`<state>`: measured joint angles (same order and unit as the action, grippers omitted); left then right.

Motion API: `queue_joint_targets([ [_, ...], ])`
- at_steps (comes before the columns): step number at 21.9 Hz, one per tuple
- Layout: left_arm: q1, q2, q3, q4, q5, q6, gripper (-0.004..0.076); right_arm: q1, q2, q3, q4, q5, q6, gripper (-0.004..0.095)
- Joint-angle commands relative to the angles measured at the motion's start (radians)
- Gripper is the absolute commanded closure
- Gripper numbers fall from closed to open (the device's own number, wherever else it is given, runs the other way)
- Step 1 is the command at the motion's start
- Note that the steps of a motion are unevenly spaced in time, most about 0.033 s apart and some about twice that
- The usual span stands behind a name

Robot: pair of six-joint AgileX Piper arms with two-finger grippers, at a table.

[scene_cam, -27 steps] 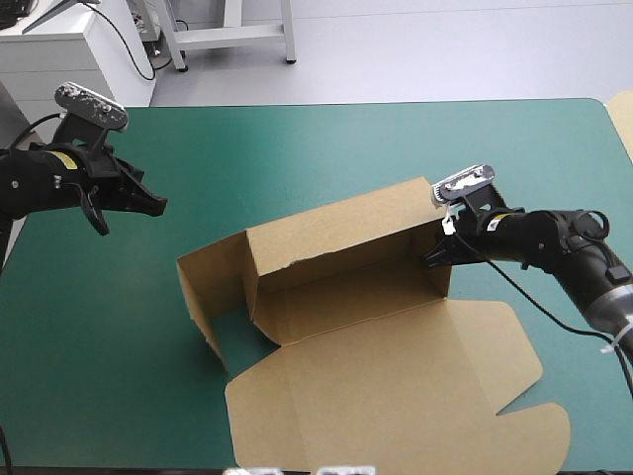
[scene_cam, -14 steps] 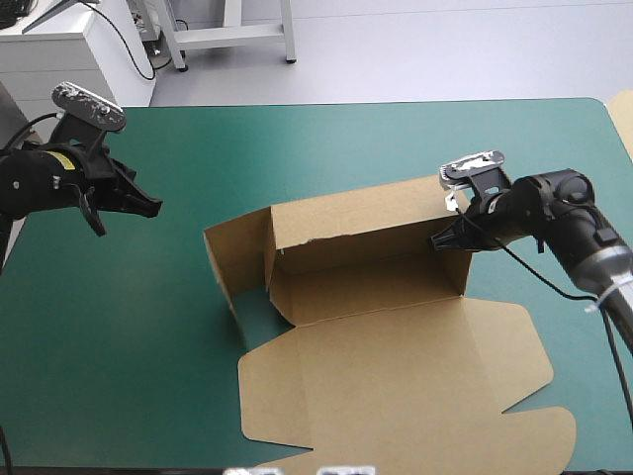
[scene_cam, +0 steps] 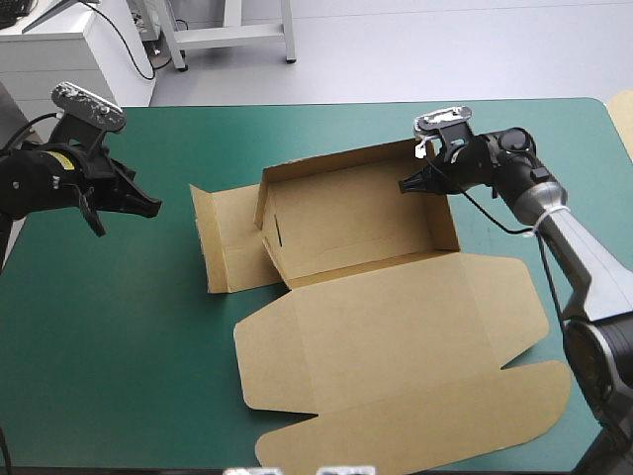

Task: Fold the box

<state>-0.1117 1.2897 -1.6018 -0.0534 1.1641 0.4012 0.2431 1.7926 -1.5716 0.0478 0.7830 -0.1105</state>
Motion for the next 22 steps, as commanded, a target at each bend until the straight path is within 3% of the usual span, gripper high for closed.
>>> queue_joint_targets([
  [1, 0.001, -0.025, -0.027, -0.018, -0.046, -0.011, 0.0715, 0.002, 0.025, -0.047, -0.01, 0.09, -0.03, 0.0852],
  [4, 0.001, -0.025, -0.027, -0.018, -0.044, -0.011, 0.0715, 0.002, 0.036, -0.091, -0.01, 0.095, -0.039, 0.0707],
  [8, 0.001, -0.023, -0.027, -0.018, -0.042, -0.011, 0.0715, 0.002, 0.029, -0.147, -0.007, 0.128, -0.06, 0.0441],
  [9, 0.001, -0.021, -0.027, -0.018, -0.04, -0.009, 0.0715, 0.002, 0.029, -0.195, -0.007, 0.184, -0.075, 0.0331],
  [11, 0.001, -0.021, -0.027, -0.016, -0.04, -0.009, 0.0715, 0.002, 0.028, -0.277, -0.007, 0.283, -0.082, 0.0278],
  [15, 0.001, -0.019, -0.027, -0.011, -0.04, -0.009, 0.0715, 0.002, 0.014, -0.423, -0.007, 0.462, -0.067, 0.0279],
  [22, 0.001, -0.019, -0.027, -0.011, -0.037, -0.009, 0.0715, 0.002, 0.042, -0.446, -0.007, 0.462, -0.054, 0.0279],
])
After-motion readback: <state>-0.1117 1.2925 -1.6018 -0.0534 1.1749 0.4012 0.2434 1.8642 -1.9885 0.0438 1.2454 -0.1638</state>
